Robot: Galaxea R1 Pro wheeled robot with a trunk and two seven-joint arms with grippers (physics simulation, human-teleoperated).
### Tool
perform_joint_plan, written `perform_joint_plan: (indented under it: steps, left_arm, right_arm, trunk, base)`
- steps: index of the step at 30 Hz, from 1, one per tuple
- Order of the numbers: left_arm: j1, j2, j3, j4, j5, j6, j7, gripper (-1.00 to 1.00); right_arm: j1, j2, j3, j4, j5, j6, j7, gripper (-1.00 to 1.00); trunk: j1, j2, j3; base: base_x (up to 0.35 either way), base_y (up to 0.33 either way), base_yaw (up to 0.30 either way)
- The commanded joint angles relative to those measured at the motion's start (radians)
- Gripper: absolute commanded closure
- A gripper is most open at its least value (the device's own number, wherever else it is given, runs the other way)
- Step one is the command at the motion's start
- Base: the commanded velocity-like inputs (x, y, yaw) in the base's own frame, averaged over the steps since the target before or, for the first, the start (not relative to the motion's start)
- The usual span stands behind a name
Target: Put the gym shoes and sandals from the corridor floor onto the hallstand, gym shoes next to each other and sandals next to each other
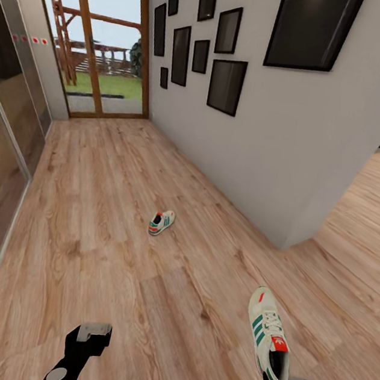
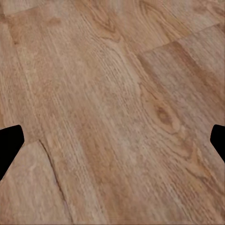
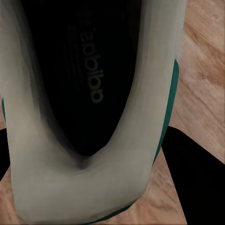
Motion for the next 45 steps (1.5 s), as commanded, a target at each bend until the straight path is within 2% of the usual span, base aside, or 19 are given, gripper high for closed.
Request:
perform_joint_plan:
  steps: [1,15,39,45]
  left_arm:
    - [-0.001,0.001,-0.005,0.001,0.007,-0.004,0.006,-1.00]
    - [-0.001,0.001,-0.005,0.000,0.007,-0.004,0.007,-1.00]
    - [-0.001,0.001,-0.004,-0.001,0.007,-0.004,0.006,-1.00]
    - [-0.001,0.001,-0.005,-0.001,0.007,-0.004,0.006,-1.00]
  right_arm:
    - [-0.001,0.001,-0.008,0.001,0.005,-0.003,0.006,1.00]
    - [-0.001,0.001,-0.008,0.001,0.005,-0.003,0.006,1.00]
    - [-0.001,0.001,-0.008,0.001,0.005,-0.003,0.006,1.00]
    - [-0.001,0.001,-0.008,0.001,0.005,-0.003,0.006,1.00]
  trunk:
    - [0.000,0.000,-0.001]
    - [0.000,0.000,-0.001]
    - [0.000,0.000,0.004]
    - [0.000,0.000,0.005]
  base:
    - [0.339,0.119,0.000]
    - [0.339,0.146,-0.021]
    - [0.311,0.198,-0.246]
    - [0.295,0.217,-0.074]
